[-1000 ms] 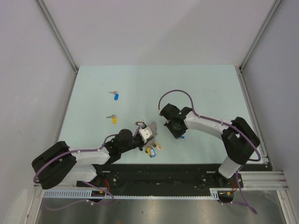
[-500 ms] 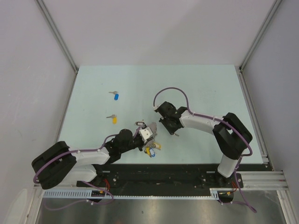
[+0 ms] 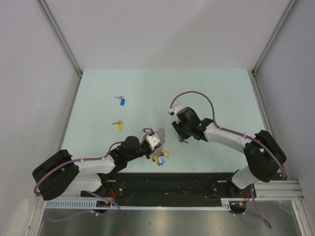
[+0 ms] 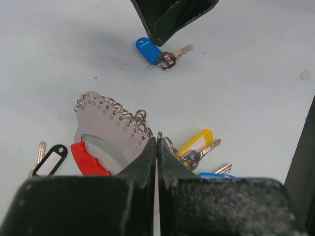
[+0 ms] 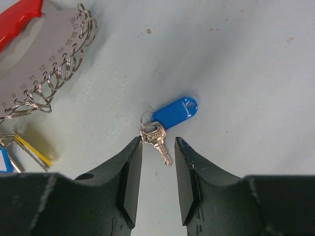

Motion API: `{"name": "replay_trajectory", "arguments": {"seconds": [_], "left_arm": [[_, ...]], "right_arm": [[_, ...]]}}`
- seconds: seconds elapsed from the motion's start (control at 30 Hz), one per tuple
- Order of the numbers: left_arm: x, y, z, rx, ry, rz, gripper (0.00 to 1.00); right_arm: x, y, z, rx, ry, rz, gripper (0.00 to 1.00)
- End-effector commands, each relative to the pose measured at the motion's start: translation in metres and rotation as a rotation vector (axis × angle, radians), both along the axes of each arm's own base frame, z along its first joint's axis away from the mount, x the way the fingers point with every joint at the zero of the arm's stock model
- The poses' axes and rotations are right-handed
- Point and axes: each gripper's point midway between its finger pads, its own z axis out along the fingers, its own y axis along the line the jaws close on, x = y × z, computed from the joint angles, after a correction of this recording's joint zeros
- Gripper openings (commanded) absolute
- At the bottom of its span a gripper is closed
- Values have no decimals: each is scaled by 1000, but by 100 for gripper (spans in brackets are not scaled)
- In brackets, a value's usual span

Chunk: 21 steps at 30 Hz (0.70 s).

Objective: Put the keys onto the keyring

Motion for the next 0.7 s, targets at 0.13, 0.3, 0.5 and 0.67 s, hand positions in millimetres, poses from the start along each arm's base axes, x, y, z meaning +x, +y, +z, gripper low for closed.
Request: {"name": "replay_trajectory", "arguments": {"seconds": [0.13,0.3,0.5,0.67], "left_arm": [[9,-6,24,-59,-49,17,0],[9,-6,23,-58,-45,20,0],[9,-7,23,-55,-42,18,0],[9,-6,23,-57,-43,20,0]], "right_arm": [[10,13,-1,5,-125,66,37],[9,13,-17,-53,-125,79,33],[10,14,-27,-94,-130,89,27],[9,17,-35,-130,-129,107,26]]}}
